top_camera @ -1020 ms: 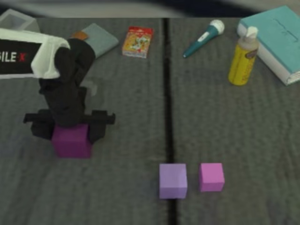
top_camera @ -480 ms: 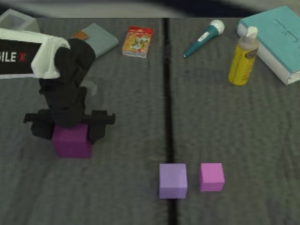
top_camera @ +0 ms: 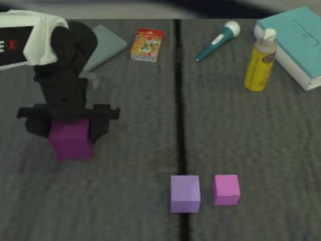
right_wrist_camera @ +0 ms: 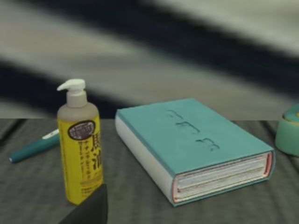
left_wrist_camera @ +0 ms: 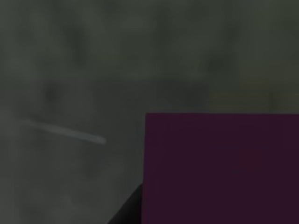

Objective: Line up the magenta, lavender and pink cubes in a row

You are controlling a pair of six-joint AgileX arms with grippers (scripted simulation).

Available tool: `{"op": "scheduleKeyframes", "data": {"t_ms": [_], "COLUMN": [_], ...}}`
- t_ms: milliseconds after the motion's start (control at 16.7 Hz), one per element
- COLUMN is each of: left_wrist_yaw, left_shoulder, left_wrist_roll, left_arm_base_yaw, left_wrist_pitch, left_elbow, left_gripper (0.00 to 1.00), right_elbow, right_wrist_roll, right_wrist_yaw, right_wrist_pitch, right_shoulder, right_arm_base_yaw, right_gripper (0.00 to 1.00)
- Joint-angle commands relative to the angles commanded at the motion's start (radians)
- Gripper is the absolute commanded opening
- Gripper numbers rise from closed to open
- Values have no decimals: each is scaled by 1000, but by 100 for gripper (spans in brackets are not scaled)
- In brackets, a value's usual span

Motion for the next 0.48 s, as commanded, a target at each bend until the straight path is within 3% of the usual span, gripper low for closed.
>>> {"op": "scheduleKeyframes", "data": {"t_ms": [180,480], "left_wrist_yaw": [0,0], "left_shoulder": [-40,-43], "left_wrist_roll": [2,1], "left_arm_base_yaw": [5,-3], "left_wrist_pitch": [-87,-93], "left_elbow": [53,56], "left_gripper": [0,0], "right_elbow": [0,0], "right_wrist_roll": [0,0], "right_wrist_yaw": [0,0], "right_wrist_pitch": [0,0], "right_shoulder": [0,0], "right_arm_base_yaw": [0,0], "right_gripper": [100,100]}}
